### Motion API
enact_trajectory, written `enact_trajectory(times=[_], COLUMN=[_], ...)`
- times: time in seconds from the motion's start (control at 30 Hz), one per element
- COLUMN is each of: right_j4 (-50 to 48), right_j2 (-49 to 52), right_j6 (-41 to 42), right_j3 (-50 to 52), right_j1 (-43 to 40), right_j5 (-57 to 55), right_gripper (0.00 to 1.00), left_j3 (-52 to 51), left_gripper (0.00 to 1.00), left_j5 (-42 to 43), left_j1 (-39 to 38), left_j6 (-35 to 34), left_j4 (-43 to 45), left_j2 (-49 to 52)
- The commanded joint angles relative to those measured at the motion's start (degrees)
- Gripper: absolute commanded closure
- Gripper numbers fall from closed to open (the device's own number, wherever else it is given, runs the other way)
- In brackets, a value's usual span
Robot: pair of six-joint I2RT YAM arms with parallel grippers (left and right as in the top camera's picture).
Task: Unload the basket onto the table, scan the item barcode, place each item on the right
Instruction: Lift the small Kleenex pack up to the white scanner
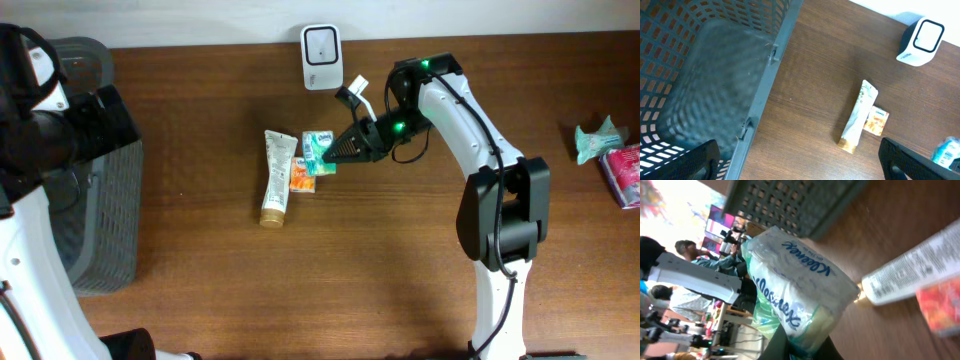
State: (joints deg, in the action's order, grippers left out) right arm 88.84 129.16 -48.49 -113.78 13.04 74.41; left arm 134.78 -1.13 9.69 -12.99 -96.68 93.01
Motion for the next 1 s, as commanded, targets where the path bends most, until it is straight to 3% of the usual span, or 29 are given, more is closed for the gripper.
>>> enact_trajectory(times=[0.0, 0.27, 0.33, 0.4, 0.47, 0.53, 0.6, 0.67, 0.83, 0.97], right_j4=[-2.05, -2.23, -2.8, -11.93, -18.16, -24.81, -33.38, -42.36, -70.99, -83.56], right_j2=[-1.42, -1.42, -1.4, -1.4, -1.4, -1.36, -1.36, -1.36, -0.17, 4.76], right_j6=[-5.75, -5.64, -2.1, 27.26, 46.1, 51.15, 48.59, 42.07, 13.81, 4.28], right_j3=[-0.94, -0.94, -0.94, -0.94, -0.94, -0.92, -0.92, -0.92, -0.92, -0.92], right_j1=[-0.37, -0.37, -0.2, -0.2, -0.2, -0.2, -0.2, 0.15, 6.19, 8.33], right_j5=[8.17, 7.21, -6.97, -33.27, -59.69, -76.94, -87.23, -87.3, -87.1, -87.03], right_gripper=[0.96, 0.96, 0.96, 0.96, 0.96, 0.96, 0.96, 0.96, 0.96, 0.96], left_j3=[0.13, 0.13, 0.13, 0.13, 0.13, 0.13, 0.13, 0.13, 0.15, 0.13], left_gripper=[0.01, 0.01, 0.01, 0.01, 0.01, 0.01, 0.01, 0.01, 0.01, 0.01], left_j5=[-0.2, -0.2, -0.2, -0.2, -0.2, -0.2, -0.2, -0.2, -0.2, -0.2], left_j1=[0.22, 0.24, 0.22, 0.22, 0.22, 0.22, 0.22, 0.22, 0.22, 0.22], left_j6=[0.7, 0.7, 0.7, 0.7, 0.7, 0.7, 0.7, 0.7, 0.7, 0.7], left_j4=[-0.02, -0.02, -0.02, -0.02, -0.02, -0.02, -0.02, -0.02, -0.02, -0.02], left_j2=[-0.24, -0.24, -0.24, -0.24, -0.24, -0.24, -0.24, -0.24, -0.24, -0.24])
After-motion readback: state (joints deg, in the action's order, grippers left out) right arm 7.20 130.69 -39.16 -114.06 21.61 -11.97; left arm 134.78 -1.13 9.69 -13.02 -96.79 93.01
